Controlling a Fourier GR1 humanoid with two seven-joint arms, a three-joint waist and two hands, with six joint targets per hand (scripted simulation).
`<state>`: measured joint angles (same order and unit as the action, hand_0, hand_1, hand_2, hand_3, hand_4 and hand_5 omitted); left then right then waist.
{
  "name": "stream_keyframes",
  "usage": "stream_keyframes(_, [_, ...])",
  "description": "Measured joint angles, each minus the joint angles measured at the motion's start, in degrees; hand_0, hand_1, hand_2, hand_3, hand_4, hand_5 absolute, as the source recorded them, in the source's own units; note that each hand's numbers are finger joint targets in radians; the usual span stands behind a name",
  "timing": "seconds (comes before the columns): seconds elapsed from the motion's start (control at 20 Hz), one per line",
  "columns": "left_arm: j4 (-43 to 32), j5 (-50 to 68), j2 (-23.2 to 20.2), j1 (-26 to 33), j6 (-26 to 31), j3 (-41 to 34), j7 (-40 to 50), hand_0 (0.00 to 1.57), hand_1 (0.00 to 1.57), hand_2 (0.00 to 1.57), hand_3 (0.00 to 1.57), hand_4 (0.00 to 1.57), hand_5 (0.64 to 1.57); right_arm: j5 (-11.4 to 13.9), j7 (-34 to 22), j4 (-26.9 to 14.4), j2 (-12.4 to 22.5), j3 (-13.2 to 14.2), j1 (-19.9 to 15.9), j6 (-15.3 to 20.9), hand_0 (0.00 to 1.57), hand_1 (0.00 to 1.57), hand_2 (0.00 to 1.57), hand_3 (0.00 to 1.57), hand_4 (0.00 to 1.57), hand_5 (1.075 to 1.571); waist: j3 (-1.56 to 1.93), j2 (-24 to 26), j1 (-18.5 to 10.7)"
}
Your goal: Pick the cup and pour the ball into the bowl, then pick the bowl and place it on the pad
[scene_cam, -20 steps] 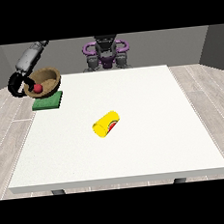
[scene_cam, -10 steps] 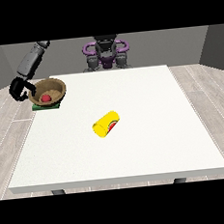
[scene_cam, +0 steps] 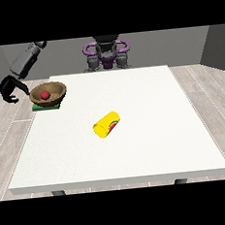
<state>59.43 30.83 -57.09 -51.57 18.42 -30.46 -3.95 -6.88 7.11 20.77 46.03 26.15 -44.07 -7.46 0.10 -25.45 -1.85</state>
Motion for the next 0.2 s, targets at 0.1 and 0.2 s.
stream_keyframes(0.1, [0.5, 0.1, 0.0, 0.1, -0.4, 0.2, 0.3, 0.00, 0.00, 0.00, 0.00, 0.00, 1.515, -0.4, -0.9, 0.0, 0.9, 0.3, -1.2, -0.5, 0.27, 0.27, 0.37, 0.47, 0.00, 1.482, -0.02, 0.3, 0.1])
stream_keyframes(0.2, [-0.5, 0.0, -0.1, 0.7, 0.1, 0.3, 0.2, 0.00, 0.00, 0.00, 0.00, 0.00, 1.515, -0.8, -2.1, 0.3, 1.5, 0.4, -1.7, -1.4, 0.13, 0.13, 0.28, 0.38, 0.00, 1.467, -0.05, 1.4, 0.5])
